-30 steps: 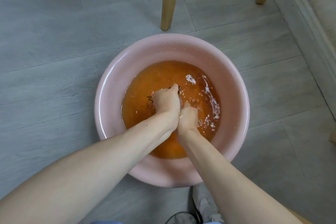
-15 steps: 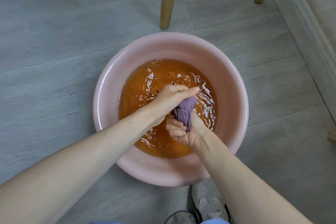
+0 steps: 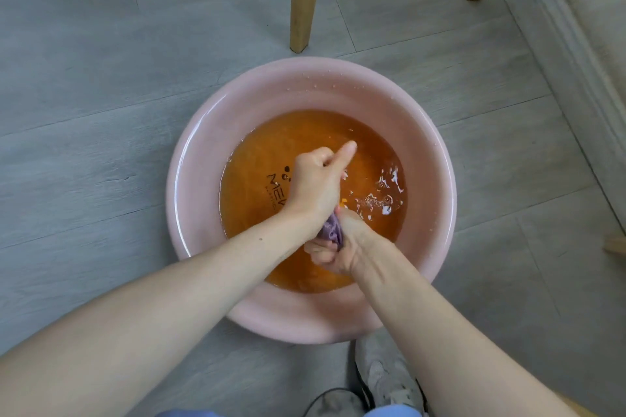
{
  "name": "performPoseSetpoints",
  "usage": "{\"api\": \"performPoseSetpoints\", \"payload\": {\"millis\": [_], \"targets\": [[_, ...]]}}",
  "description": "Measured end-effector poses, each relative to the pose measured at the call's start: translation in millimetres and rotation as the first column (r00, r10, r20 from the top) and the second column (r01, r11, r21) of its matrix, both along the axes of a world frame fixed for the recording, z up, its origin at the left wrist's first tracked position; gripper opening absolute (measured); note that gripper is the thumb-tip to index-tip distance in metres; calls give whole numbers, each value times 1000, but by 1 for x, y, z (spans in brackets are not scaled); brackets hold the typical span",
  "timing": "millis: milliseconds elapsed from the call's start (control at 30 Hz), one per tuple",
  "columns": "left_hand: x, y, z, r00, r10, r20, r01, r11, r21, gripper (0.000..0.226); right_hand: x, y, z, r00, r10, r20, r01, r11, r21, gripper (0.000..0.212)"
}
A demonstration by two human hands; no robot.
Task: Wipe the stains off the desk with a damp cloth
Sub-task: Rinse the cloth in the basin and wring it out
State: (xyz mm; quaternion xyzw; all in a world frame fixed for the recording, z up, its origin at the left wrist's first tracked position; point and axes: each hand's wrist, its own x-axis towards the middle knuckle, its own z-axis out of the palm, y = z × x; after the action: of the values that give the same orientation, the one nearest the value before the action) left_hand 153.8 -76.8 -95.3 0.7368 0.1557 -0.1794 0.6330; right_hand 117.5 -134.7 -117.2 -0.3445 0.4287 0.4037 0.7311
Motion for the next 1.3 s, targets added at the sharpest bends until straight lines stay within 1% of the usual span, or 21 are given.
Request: {"api": "performPoseSetpoints", "payload": {"millis": [67, 100, 167, 233, 300, 500, 633, 700, 733, 800, 833, 900, 967, 1000, 1067, 1100, 1133, 1167, 1200, 1233, 1300], "targets": [[4, 1, -3, 982, 183, -37, -182, 983, 40, 45, 3, 12, -2, 996, -78, 48, 88, 965, -249, 56], [7, 1, -4, 965, 257, -54, -255, 966, 45, 45, 5, 17, -1, 994, -62, 89, 92, 915, -392, 53], [10, 1, -6, 935, 347, -79, -344, 938, 47, 43, 8, 20, 0, 982, 92, 165, 45, 736, -676, 50], [11, -2, -7, 914, 388, -116, -383, 921, 67, 43, 8, 17, 5, 938, 278, 208, 27, 538, -842, 53], [10, -4, -8, 890, 422, -172, -416, 907, 69, 45, 3, 13, 9, 892, 383, 240, 58, 430, -901, 56], [8, -3, -3, 846, 422, -326, -407, 906, 117, 38, -2, 13, 4, 785, 577, 227, 120, 218, -968, 59], [18, 3, 1, 738, 464, -490, -459, 877, 140, 40, 1, 13, 6, 691, 702, 171, 164, 78, -983, 57], [25, 10, 4, 685, 422, -594, -484, 873, 63, 38, 2, 16, 9, 657, 733, 179, 189, 70, -979, 57], [29, 14, 6, 680, 394, -618, -484, 875, 25, 36, 4, 18, 11, 653, 731, 196, 200, 83, -976, 56], [34, 19, 7, 718, 344, -605, -438, 899, -8, 35, 8, 23, 10, 707, 662, 249, 185, 167, -968, 55], [35, 19, 6, 761, 306, -572, -385, 923, -19, 34, 11, 24, 7, 755, 599, 266, 149, 238, -960, 54], [30, 21, 4, 882, 171, -440, -210, 977, -40, 30, 16, 20, -1, 850, 479, 219, 28, 375, -927, 50], [21, 23, 2, 971, -49, -232, 57, 998, 24, 26, 21, 8, -7, 898, 425, 117, -85, 427, -900, 43], [16, 26, 1, 978, -168, -123, 180, 979, 97, 24, 23, 0, -8, 913, 404, 58, -128, 417, -900, 39], [8, 35, -3, 907, -420, 10, 402, 875, 271, 35, 27, -18, -10, 934, 355, -29, -170, 373, -912, 37], [4, 40, -5, 825, -565, 23, 516, 768, 379, 49, 28, -26, -11, 938, 340, -66, -195, 361, -912, 38], [0, 44, -7, 717, -697, -2, 605, 621, 498, 66, 27, -28, -12, 937, 334, -100, -226, 364, -904, 39], [-4, 47, -9, 611, -791, -42, 642, 463, 611, 81, 27, -28, -11, 937, 329, -113, -244, 390, -888, 40], [-7, 47, -10, 525, -847, -86, 629, 318, 709, 91, 26, -27, -13, 936, 338, -101, -249, 429, -868, 39], [-10, 45, -10, 469, -875, -118, 579, 204, 790, 94, 25, -24, -15, 934, 351, -62, -237, 482, -843, 36], [-13, 37, -9, 424, -893, -149, 452, 66, 890, 80, 24, -17, -15, 902, 431, 4, -268, 567, -779, 19]]}}
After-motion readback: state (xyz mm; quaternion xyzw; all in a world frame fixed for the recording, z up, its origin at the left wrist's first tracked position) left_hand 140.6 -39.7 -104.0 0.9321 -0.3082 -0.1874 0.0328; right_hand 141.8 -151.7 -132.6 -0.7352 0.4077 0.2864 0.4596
